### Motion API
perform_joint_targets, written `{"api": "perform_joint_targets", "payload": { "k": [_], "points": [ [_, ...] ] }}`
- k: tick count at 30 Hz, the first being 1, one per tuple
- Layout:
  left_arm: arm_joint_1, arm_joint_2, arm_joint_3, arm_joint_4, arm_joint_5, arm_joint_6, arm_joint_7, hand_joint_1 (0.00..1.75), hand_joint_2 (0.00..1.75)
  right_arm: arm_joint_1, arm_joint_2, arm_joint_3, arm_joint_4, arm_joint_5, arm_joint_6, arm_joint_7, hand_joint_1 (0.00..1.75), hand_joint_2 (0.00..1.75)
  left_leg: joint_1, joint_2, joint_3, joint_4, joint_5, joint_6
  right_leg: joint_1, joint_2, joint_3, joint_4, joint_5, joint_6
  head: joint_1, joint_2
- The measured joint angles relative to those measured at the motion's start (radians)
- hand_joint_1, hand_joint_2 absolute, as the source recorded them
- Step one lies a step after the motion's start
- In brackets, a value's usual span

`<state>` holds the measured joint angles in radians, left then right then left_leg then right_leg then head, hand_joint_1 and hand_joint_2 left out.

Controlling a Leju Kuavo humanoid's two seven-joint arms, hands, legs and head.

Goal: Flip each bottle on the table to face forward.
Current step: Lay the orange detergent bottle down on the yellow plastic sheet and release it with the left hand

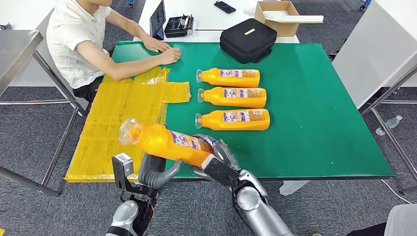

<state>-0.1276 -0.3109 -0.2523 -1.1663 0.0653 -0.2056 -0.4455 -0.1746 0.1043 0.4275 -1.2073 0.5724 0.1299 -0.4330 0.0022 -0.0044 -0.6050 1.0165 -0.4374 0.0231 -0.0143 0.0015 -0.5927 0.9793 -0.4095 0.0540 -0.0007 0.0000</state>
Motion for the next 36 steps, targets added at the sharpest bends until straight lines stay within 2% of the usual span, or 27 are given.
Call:
{"api": "perform_joint_targets", "payload": {
  "k": [4,10,17,24,28,30,31,32,34,35,36],
  "points": [
    [-0.004,0.0,-0.015,-0.006,0.006,0.0,-0.013,0.0,1.75,-0.007,0.002,0.03,0.027,-0.012,-0.002,-0.003,1.55,1.75,0.0,0.0,0.0,0.0,0.0,0.0,0.0,0.0,0.0,0.0,0.0,0.0,0.0,0.0],
    [-0.003,0.0,-0.028,-0.029,0.037,-0.017,-0.017,0.0,1.75,-0.008,0.002,0.066,0.052,-0.019,-0.011,-0.006,1.51,1.75,0.0,0.0,0.0,0.0,0.0,0.0,0.0,0.0,0.0,0.0,0.0,0.0,0.0,0.0],
    [-0.003,0.0,-0.04,-0.039,0.147,-0.075,-0.01,0.0,1.75,-0.018,0.002,0.089,0.072,-0.034,-0.018,-0.008,1.52,1.75,0.0,0.0,0.0,0.0,0.0,0.0,0.0,0.0,0.0,0.0,0.0,0.0,0.0,0.0],
    [-0.002,0.0,-0.04,-0.044,0.177,-0.082,-0.007,0.0,1.75,-0.032,0.002,0.099,0.088,-0.04,-0.018,-0.008,1.52,1.75,0.0,0.0,0.0,0.0,0.0,0.0,0.0,0.0,0.0,0.0,0.0,0.0,0.0,0.0],
    [-0.002,0.0,-0.04,-0.044,0.177,-0.082,-0.007,1.75,1.75,-0.035,0.002,0.101,0.094,-0.04,-0.018,-0.009,1.48,1.75,0.0,0.0,0.0,0.0,0.0,0.0,0.0,0.0,0.0,0.0,0.0,0.0,0.0,0.0],
    [-0.002,0.0,-0.039,-0.044,0.176,-0.081,-0.007,1.75,1.75,-0.036,0.002,0.102,0.096,-0.041,-0.018,-0.009,1.43,1.75,0.0,0.0,0.0,0.0,0.0,0.0,0.0,0.0,0.0,0.0,0.0,0.0,0.0,0.0],
    [-0.002,0.0,-0.039,-0.044,0.176,-0.08,-0.007,1.75,1.75,-0.036,0.002,0.102,0.097,-0.042,-0.018,-0.009,1.32,1.75,0.0,0.0,0.0,0.0,0.0,0.0,0.0,0.0,0.0,0.0,0.0,0.0,0.0,0.0],
    [-0.002,0.0,-0.039,-0.044,0.176,-0.078,-0.007,1.75,1.75,-0.036,0.002,0.102,0.099,-0.044,-0.018,-0.009,1.06,1.75,0.0,0.0,0.0,0.0,0.0,0.0,0.0,0.0,0.0,0.0,0.0,0.0,0.0,0.0],
    [-0.002,0.0,-0.039,-0.044,0.175,-0.074,-0.007,1.75,1.75,-0.035,0.002,0.102,0.101,-0.047,-0.019,-0.009,0.37,1.75,0.0,0.0,0.0,0.0,0.0,0.0,0.0,0.0,0.0,0.0,0.0,0.0,0.0,0.0],
    [-0.002,0.0,-0.039,-0.044,0.176,-0.072,-0.007,1.75,1.75,-0.034,0.002,0.102,0.102,-0.05,-0.019,-0.009,0.1,1.75,0.0,0.0,0.0,0.0,0.0,0.0,0.0,0.0,0.0,0.0,0.0,0.0,0.0,0.0],
    [-0.002,0.0,-0.039,-0.044,0.176,-0.071,-0.007,1.75,1.75,-0.033,0.002,0.103,0.103,-0.052,-0.019,-0.009,0.0,1.75,0.0,0.0,0.0,0.0,0.0,0.0,0.0,0.0,0.0,0.0,0.0,0.0,0.0,0.0]
  ]
}}
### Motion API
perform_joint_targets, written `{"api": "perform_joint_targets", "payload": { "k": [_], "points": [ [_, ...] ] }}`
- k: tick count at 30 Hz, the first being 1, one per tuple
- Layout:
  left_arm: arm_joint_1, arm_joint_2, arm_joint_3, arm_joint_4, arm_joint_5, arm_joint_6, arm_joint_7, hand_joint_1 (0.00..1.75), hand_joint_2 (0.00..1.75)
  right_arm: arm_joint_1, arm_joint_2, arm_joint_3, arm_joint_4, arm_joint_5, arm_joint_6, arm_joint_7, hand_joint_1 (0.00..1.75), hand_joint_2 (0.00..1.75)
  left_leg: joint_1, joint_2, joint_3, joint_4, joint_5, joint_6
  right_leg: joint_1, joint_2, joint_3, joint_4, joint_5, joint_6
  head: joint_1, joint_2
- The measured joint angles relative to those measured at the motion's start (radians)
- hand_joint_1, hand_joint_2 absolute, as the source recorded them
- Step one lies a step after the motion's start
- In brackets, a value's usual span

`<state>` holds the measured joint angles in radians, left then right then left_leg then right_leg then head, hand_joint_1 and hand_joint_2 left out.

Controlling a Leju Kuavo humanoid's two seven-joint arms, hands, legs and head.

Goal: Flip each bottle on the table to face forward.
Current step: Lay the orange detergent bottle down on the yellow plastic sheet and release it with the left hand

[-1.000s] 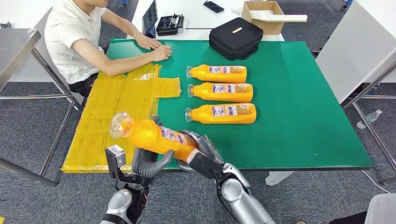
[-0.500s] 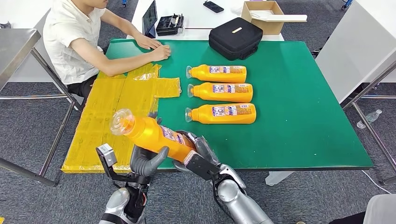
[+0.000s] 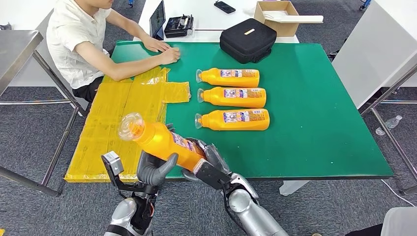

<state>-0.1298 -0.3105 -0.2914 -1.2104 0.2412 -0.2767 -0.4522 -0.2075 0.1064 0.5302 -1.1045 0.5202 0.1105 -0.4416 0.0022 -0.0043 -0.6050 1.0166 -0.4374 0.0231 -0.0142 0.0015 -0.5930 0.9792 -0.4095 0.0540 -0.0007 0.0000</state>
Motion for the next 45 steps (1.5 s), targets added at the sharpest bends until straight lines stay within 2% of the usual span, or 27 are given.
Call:
{"api": "perform_joint_targets", "payload": {
  "k": [7,12,18,24,26,29,31,33,39,45],
  "points": [
    [-0.001,0.0,-0.009,-0.004,-0.082,0.023,-0.025,1.75,1.75,0.021,0.003,-0.004,0.004,-0.002,-0.027,0.019,0.0,1.75,0.0,0.0,0.0,0.0,0.0,0.0,0.0,0.0,0.0,0.0,0.0,0.0,0.0,0.0],
    [-0.002,0.0,-0.016,-0.012,-0.175,0.092,-0.033,1.75,1.75,0.035,0.02,-0.024,0.005,0.0,-0.044,0.025,0.0,1.75,0.0,0.0,0.0,0.0,0.0,0.0,0.0,0.0,0.0,0.0,0.0,0.0,0.0,0.0],
    [0.001,0.0,-0.017,-0.041,-0.295,0.154,-0.038,1.75,1.75,0.05,0.052,-0.101,0.006,-0.004,-0.074,0.05,0.0,1.75,0.0,0.0,0.0,0.0,0.0,0.0,0.0,0.0,0.0,0.0,0.0,0.0,0.0,0.0],
    [0.004,0.0,-0.021,-0.073,-0.403,0.228,-0.04,1.75,1.75,0.065,0.061,-0.177,0.017,-0.008,-0.097,0.049,0.0,1.75,0.0,0.0,0.0,0.0,0.0,0.0,0.0,0.0,0.0,0.0,0.0,0.0,0.0,0.0],
    [0.006,0.0,-0.025,-0.09,-0.521,0.307,-0.039,1.75,1.75,0.079,0.066,-0.221,0.019,0.0,-0.126,0.057,0.0,1.75,0.0,-0.001,0.0,0.0,0.0,0.0,0.0,0.0,0.0,0.0,0.0,0.0,0.0,0.0],
    [0.009,0.004,-0.034,-0.128,-0.867,0.542,-0.024,1.75,1.75,0.108,0.071,-0.306,0.01,0.023,-0.139,0.045,0.0,1.75,0.0,-0.001,-0.001,0.0,0.0,0.0,0.0,0.0,0.0,0.0,0.0,0.0,0.0,0.0],
    [0.01,0.008,-0.038,-0.161,-1.14,0.705,0.024,1.75,1.75,0.124,0.076,-0.368,-0.008,0.036,-0.13,0.036,0.0,1.75,0.0,-0.001,-0.001,0.0,0.0,0.0,0.0,0.0,0.0,0.0,0.0,0.0,0.0,0.0],
    [0.009,0.01,-0.036,-0.192,-1.34,0.793,0.084,1.75,1.75,0.131,0.081,-0.433,-0.027,0.045,-0.123,0.032,0.0,1.75,0.0,-0.001,-0.001,0.0,0.0,0.0,0.0,0.0,0.0,0.0,0.0,0.0,0.0,0.0],
    [-0.014,0.018,-0.006,-0.21,-1.619,0.831,0.241,1.75,1.75,0.136,0.087,-0.557,-0.068,0.049,-0.102,0.018,0.0,1.75,0.0,-0.001,-0.001,0.0,0.0,0.0,0.0,0.0,0.0,0.0,0.0,0.0,0.0,0.0],
    [-0.091,0.041,0.06,-0.093,-1.716,0.803,0.309,1.75,1.75,0.135,0.092,-0.605,-0.084,0.043,-0.073,-0.01,0.0,1.75,0.0,-0.001,-0.001,0.0,0.0,0.0,0.0,0.0,0.0,0.0,0.0,0.0,0.0,0.0]
  ]
}}
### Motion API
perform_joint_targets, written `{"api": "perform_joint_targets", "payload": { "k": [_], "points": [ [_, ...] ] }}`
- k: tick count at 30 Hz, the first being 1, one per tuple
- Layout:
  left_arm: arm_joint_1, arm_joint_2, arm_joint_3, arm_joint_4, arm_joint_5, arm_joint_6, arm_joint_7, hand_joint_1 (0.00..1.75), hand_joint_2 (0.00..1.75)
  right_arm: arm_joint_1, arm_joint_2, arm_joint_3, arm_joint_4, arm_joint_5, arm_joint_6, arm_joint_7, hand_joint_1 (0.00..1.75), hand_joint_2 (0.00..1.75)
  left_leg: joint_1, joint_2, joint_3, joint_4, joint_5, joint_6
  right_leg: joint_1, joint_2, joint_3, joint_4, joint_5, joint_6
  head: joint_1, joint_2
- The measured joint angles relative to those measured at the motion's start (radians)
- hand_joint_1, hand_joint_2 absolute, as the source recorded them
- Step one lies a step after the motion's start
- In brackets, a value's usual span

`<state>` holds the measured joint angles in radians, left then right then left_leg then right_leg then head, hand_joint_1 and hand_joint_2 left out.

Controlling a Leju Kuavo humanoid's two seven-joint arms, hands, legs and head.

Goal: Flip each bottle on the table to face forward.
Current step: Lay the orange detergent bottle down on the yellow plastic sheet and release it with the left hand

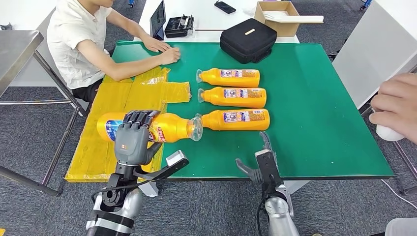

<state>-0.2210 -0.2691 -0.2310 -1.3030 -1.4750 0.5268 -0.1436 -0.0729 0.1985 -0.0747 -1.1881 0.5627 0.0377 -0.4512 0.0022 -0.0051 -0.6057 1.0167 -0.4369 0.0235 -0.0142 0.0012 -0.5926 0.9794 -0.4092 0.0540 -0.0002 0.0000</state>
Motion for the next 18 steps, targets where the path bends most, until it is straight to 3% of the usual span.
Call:
{"api": "perform_joint_targets", "payload": {
  "k": [13,18],
  "points": [
    [-0.161,0.057,0.067,0.364,0.021,-0.052,-0.009,1.75,1.75,-0.051,0.01,-0.021,0.054,-0.04,0.003,-0.051,0.0,1.75,0.0,0.0,-0.001,0.0,0.0,0.0,0.0,0.0,0.0,0.0,0.0,0.0,0.0,0.0],
    [-0.225,0.083,0.09,0.529,-0.005,-0.058,0.038,1.75,1.75,-0.068,0.038,-0.011,0.077,-0.056,0.004,-0.064,0.0,1.75,0.0,0.0,0.0,0.0,0.001,-0.001,0.0,0.0,-0.001,0.002,0.0,0.0,0.0,0.0]
  ]
}}
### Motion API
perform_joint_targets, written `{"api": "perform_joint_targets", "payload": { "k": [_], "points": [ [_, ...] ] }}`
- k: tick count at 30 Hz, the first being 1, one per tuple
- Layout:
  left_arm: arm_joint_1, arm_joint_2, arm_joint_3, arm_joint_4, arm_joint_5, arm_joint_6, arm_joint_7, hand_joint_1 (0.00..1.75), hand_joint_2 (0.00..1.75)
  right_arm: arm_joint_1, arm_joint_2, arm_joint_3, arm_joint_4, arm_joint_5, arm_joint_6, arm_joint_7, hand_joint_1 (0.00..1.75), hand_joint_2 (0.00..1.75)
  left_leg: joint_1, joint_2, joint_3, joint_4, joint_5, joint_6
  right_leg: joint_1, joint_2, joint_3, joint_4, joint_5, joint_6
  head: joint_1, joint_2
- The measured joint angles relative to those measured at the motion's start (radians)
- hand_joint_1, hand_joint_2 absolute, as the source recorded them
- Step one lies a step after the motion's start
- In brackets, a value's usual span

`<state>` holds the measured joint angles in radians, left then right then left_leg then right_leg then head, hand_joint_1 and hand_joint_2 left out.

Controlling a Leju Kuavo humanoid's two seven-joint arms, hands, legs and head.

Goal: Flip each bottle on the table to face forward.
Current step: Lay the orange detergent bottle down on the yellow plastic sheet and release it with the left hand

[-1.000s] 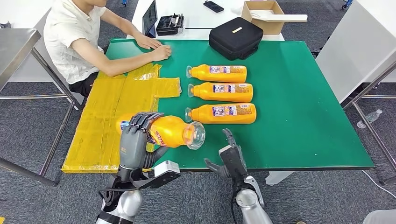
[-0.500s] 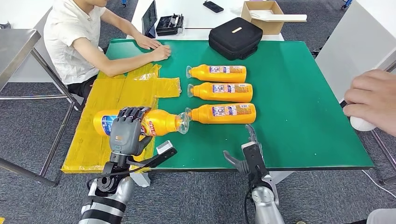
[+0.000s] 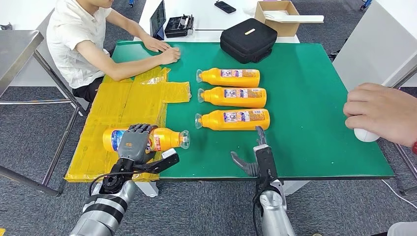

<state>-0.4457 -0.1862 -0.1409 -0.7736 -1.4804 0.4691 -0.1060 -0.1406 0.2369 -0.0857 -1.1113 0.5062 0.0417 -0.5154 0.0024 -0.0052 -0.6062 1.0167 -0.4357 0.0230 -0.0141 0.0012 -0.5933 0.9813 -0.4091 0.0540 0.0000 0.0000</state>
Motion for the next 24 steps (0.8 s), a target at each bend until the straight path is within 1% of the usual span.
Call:
{"api": "perform_joint_targets", "payload": {
  "k": [1,3,4,7,8,9,10,13,14,15,20,24],
  "points": [
    [-0.008,0.004,0.004,0.025,-0.005,-0.001,0.011,1.75,1.75,0.0,0.004,0.004,0.001,-0.003,0.0,0.0,0.0,1.75,0.0,0.0,0.0,0.0,0.0,0.0,0.0,0.0,0.0,0.0,0.0,0.0,0.0,0.0],
    [-0.022,0.012,0.014,0.065,-0.011,-0.008,0.029,1.69,1.75,0.0,0.011,0.012,0.001,-0.008,0.0,0.0,0.0,1.75,0.0,0.0,0.0,0.0,0.0,0.0,0.0,0.0,0.0,0.0,0.0,0.0,0.0,0.0],
    [-0.029,0.015,0.019,0.081,-0.014,-0.013,0.035,1.54,1.75,0.0,0.012,0.015,0.002,-0.009,0.0,0.001,0.0,1.75,0.0,0.0,0.0,0.0,0.0,0.0,0.0,0.0,0.0,0.0,0.0,0.0,0.0,0.0],
    [-0.053,0.022,0.029,0.12,-0.027,-0.041,0.053,0.73,1.75,0.0,0.014,0.017,0.005,-0.012,0.0,0.003,0.0,1.75,0.0,-0.001,0.0,0.0,0.0,0.0,0.0,0.0,0.0,0.0,0.0,0.0,0.0,0.0],
    [-0.061,0.023,0.03,0.132,-0.033,-0.052,0.062,0.59,1.75,0.0,0.014,0.017,0.007,-0.013,0.0,0.003,0.0,1.75,0.0,-0.001,0.0,0.0,0.0,0.0,0.0,0.0,0.0,0.0,0.0,0.0,0.0,0.0],
    [-0.068,0.025,0.031,0.142,-0.04,-0.063,0.071,0.59,1.75,0.0,0.014,0.017,0.009,-0.014,0.001,0.003,0.0,1.75,0.0,0.0,0.0,0.0,0.0,0.0,0.0,0.0,0.0,0.0,0.0,0.0,0.0,0.0],
    [-0.075,0.026,0.032,0.152,-0.046,-0.072,0.078,0.52,1.75,0.0,0.014,0.017,0.011,-0.016,0.003,0.004,0.0,1.75,0.0,0.0,0.0,0.0,0.0,0.0,0.0,0.0,0.0,0.0,0.0,0.0,0.0,0.0],
    [-0.09,0.03,0.034,0.178,-0.056,-0.09,0.093,0.1,1.75,0.0,0.015,0.017,0.017,-0.019,0.007,0.004,0.0,1.75,0.0,0.0,0.001,0.0,0.0,0.0,0.0,0.0,0.001,0.0,0.0,0.0,0.0,0.0],
    [-0.094,0.031,0.034,0.184,-0.058,-0.096,0.097,0.03,1.75,-0.001,0.016,0.017,0.019,-0.019,0.008,0.004,0.0,1.75,0.0,0.0,0.002,0.0,0.0,0.0,0.0,0.0,0.002,0.0,0.0,0.0,0.0,0.0],
    [-0.098,0.031,0.035,0.19,-0.062,-0.104,0.101,0.0,1.75,-0.001,0.016,0.017,0.021,-0.019,0.008,0.004,0.0,1.75,0.0,0.0,0.002,0.0,0.0,0.0,0.0,0.0,0.002,0.001,0.0,0.0,0.0,0.0],
    [-0.119,0.031,0.048,0.222,-0.073,-0.15,0.111,0.0,1.75,-0.008,0.017,0.017,0.035,-0.022,0.009,0.003,0.0,1.75,0.0,-0.001,0.004,0.0,0.0,0.0,0.0,0.0,0.004,0.001,0.0,0.0,0.0,0.0],
    [-0.148,0.031,0.068,0.255,-0.058,-0.229,0.103,0.0,1.75,-0.021,0.017,0.017,0.053,-0.024,0.009,-0.002,0.0,1.75,0.0,-0.001,0.008,0.0,0.0,0.0,0.0,0.0,0.008,0.001,0.0,0.0,0.0,0.0]
  ]
}}
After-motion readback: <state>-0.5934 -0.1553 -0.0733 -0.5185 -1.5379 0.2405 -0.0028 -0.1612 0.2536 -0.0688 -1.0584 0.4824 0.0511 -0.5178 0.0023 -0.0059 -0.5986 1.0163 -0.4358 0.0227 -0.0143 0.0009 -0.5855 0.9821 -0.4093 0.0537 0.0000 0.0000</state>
